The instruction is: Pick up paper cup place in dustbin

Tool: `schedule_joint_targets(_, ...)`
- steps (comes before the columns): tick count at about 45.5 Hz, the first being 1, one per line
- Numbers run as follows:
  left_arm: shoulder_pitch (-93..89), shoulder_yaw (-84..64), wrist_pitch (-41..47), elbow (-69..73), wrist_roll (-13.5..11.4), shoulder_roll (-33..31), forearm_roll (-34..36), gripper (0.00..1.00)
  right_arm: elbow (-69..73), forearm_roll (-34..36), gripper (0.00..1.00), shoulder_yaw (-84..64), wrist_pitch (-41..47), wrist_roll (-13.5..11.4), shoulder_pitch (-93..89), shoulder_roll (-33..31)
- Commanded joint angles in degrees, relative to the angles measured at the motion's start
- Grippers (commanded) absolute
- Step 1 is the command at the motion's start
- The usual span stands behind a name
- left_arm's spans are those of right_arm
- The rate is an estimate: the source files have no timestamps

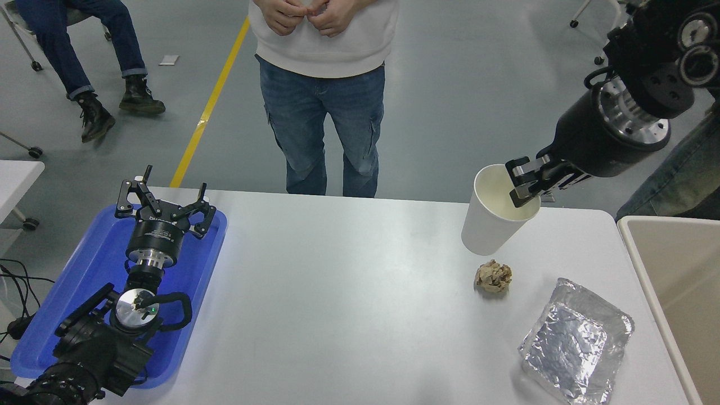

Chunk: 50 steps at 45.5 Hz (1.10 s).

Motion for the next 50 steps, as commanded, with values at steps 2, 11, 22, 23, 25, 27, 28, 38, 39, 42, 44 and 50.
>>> schedule_joint_targets(2, 0.0, 0.0, 0.0, 0.0, 0.0, -0.01, 0.0, 1.0, -3.79, -9.07, 0.0, -4.11, 1.76, 0.46, -1.02, -9.39)
schedule_joint_targets(11, 0.0, 0.0, 0.0, 0.0, 0.0, -0.01, 0.0, 1.0, -12.83, -18.04, 0.0, -3.76, 4.66, 0.81, -6.38, -18.27)
schedule_joint_targets(22, 0.0, 0.0, 0.0, 0.0, 0.0, -0.01, 0.0, 1.0, -23.56, -26.66, 0.0, -3.41, 5.81, 4.32, -13.58, -23.46)
schedule_joint_targets(23, 0.0, 0.0, 0.0, 0.0, 0.0, 0.08, 0.0, 1.0, -24.53, -27.45, 0.0, -3.32, 5.81, 4.67, -14.37, -23.73)
schedule_joint_targets(25, 0.0, 0.0, 0.0, 0.0, 0.0, -0.01, 0.0, 1.0, -26.55, -28.68, 0.0, -3.06, 5.63, 5.03, -15.87, -24.26)
schedule_joint_targets(27, 0.0, 0.0, 0.0, 0.0, 0.0, 0.08, 0.0, 1.0, -28.57, -29.47, 0.0, -2.36, 5.54, 5.29, -17.54, -24.78)
schedule_joint_targets(28, 0.0, 0.0, 0.0, 0.0, 0.0, -0.01, 0.0, 1.0, -29.62, -29.65, 0.0, -1.83, 5.63, 5.47, -18.42, -24.96)
schedule_joint_targets(38, 0.0, 0.0, 0.0, 0.0, 0.0, -0.01, 0.0, 1.0, -41.22, -36.06, 0.0, -0.42, 4.76, 11.09, -28.26, -25.49)
schedule_joint_targets(39, 0.0, 0.0, 0.0, 0.0, 0.0, -0.01, 0.0, 1.0, -42.45, -36.42, 0.0, -0.42, 4.67, 11.53, -29.4, -25.4)
schedule_joint_targets(42, 0.0, 0.0, 0.0, 0.0, 0.0, -0.01, 0.0, 1.0, -45.71, -36.6, 0.0, -0.34, 4.4, 12.5, -32.04, -25.4)
schedule_joint_targets(44, 0.0, 0.0, 0.0, 0.0, 0.0, -0.01, 0.0, 1.0, -47.55, -36.77, 0.0, -0.34, 4.23, 12.94, -33.71, -25.4)
schedule_joint_targets(50, 0.0, 0.0, 0.0, 0.0, 0.0, -0.01, 0.0, 1.0, -52.83, -36.86, 0.0, -0.34, 0.81, 13.73, -40.39, -25.31)
